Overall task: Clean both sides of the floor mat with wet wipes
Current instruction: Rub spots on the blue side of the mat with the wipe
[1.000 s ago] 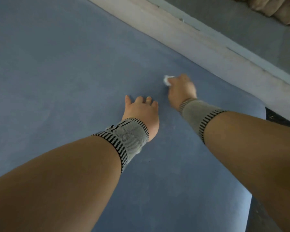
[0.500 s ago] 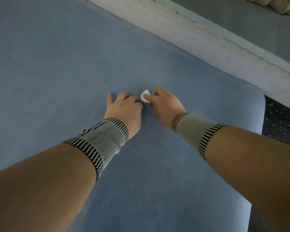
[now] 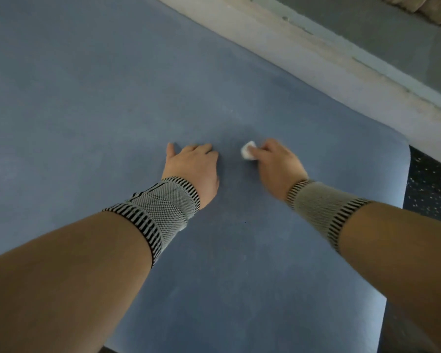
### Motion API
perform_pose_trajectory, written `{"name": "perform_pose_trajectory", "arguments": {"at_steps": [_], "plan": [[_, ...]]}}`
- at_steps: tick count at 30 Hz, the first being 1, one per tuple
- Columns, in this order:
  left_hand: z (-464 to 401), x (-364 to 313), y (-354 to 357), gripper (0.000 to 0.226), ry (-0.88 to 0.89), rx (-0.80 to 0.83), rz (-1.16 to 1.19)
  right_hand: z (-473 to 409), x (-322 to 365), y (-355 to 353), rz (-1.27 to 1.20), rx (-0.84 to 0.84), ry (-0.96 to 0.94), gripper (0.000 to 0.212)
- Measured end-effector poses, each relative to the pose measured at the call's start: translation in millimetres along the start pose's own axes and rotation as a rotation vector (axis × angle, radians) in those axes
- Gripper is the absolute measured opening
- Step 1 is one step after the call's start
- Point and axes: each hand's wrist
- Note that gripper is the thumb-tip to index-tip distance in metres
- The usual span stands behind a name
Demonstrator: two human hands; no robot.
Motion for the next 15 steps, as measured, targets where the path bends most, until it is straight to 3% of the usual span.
{"name": "perform_pose_trajectory", "arguments": {"at_steps": [2, 4, 6, 9, 10, 12, 15], "plan": [[-0.1, 0.2, 1.3, 0.059, 0.01, 0.05, -0.003, -3.8, -20.6, -5.9, -0.034, -0.07, 0.233, 0.005], [-0.5, -1.6, 1.8, 0.064, 0.008, 0.088, -0.006, -10.7, -13.3, -2.5, -0.005, -0.088, 0.41, 0.018], [0.8, -1.4, 0.9, 0.063, 0.007, 0.085, 0.011, -8.1, 23.4, 1.5, -0.039, -0.1, 0.301, 0.02], [7.4, 3.7, 0.5, 0.053, 0.028, 0.034, 0.046, 13.2, 54.1, 15.6, -0.017, 0.067, -0.158, 0.027], [11.3, 5.6, 1.5, 0.049, 0.037, 0.02, 0.04, 20.7, 45.5, 14.0, -0.002, 0.076, -0.179, 0.023], [19.3, 10.2, 5.6, 0.045, 0.046, 0.001, 0.006, 29.6, 17.6, 6.3, 0.014, -0.012, -0.057, 0.01], [25.0, 11.9, 8.9, 0.044, 0.05, 0.0, -0.024, 24.2, -1.1, -0.1, -0.111, -0.157, 0.425, 0.011]]}}
Point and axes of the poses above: each hand's wrist, its own z-axis away from the middle knuckle, its own y-axis out of the palm, x = y × z, and after that the axes turned 11 degrees about y, right-handed
